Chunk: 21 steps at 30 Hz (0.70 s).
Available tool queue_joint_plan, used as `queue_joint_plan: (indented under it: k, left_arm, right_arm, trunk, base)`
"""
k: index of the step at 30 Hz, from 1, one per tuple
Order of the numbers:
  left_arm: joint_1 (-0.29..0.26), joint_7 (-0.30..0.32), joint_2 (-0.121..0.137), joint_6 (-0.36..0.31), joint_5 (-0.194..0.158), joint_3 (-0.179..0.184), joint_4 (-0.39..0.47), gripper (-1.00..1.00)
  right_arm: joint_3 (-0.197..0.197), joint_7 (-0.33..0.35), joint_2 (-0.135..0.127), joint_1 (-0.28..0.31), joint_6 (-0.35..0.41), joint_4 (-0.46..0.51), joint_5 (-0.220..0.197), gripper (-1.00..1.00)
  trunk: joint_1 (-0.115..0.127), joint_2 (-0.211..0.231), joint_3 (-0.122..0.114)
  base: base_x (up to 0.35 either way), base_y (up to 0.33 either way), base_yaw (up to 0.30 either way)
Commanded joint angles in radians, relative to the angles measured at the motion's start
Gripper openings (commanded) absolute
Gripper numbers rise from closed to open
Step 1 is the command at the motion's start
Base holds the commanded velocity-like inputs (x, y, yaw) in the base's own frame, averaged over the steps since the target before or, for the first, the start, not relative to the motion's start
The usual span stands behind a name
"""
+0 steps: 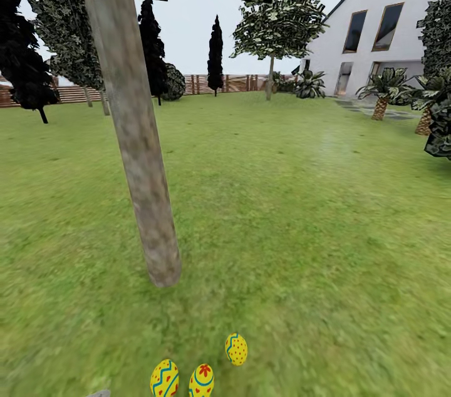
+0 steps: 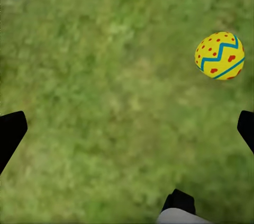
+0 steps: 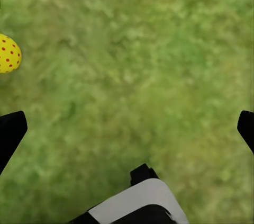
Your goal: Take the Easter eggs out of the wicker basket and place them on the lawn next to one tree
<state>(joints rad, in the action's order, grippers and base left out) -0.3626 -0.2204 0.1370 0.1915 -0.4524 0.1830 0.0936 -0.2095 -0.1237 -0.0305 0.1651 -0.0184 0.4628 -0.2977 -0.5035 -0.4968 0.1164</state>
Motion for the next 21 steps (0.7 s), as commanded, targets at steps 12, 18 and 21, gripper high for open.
queue_joint_plan:
  k: [12,18,21]
  left_arm:
    - [0.002,-0.004,0.000,0.006,-0.008,0.010,0.000,1.00]
    - [0.007,-0.004,0.000,0.012,-0.007,0.010,0.000,1.00]
    - [0.012,-0.004,0.000,0.013,-0.006,0.010,0.000,1.00]
  right_arm:
    - [0.001,-0.002,-0.002,0.001,-0.003,-0.001,-0.012,1.00]
    - [-0.001,-0.002,-0.002,0.001,-0.003,-0.001,-0.012,1.00]
    - [-0.002,-0.002,-0.002,0.001,-0.003,-0.002,-0.012,1.00]
  trunk:
    - [0.046,0.083,-0.036]
    - [0.053,0.097,-0.042]
    - [0.053,0.097,-0.042]
  base:
    - [0.000,0.000,0.000]
    - [0.000,0.000,0.000]
    - [0.000,0.000,0.000]
